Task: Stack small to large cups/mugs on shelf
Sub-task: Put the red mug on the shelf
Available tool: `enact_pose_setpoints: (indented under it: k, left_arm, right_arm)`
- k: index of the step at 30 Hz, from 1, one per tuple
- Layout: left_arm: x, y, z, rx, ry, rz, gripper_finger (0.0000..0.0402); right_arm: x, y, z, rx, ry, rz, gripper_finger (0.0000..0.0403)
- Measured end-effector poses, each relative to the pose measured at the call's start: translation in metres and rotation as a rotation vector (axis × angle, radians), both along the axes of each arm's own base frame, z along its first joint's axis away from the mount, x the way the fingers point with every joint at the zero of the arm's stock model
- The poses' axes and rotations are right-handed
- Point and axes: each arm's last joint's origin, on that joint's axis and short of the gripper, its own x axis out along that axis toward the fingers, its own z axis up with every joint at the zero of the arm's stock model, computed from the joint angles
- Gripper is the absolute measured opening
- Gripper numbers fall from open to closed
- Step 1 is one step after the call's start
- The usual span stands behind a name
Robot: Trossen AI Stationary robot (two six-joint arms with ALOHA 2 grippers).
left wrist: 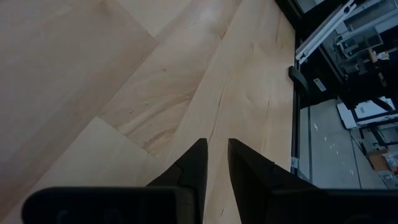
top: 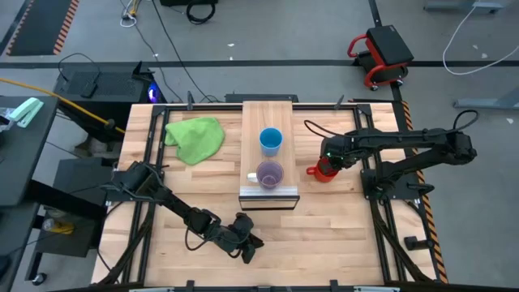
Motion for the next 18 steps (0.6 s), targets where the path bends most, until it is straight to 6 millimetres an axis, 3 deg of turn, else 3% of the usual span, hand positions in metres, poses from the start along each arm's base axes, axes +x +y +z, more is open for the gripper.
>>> enact_pose_setpoints:
  k: [6, 18]
  left_arm:
    - [0.0, 0.0, 0.0, 0.0, 0.0, 0.0, 0.007]
    - [0.0, 0.0, 0.0, 0.0, 0.0, 0.0, 0.0065]
  right_arm:
    - [0.0012, -0.0007, -0.0019, 0.004, 0.009, -0.03, 0.0094]
    - [0.0014, -0.0008, -0.0022, 0.006, 0.004, -0.081, 0.001]
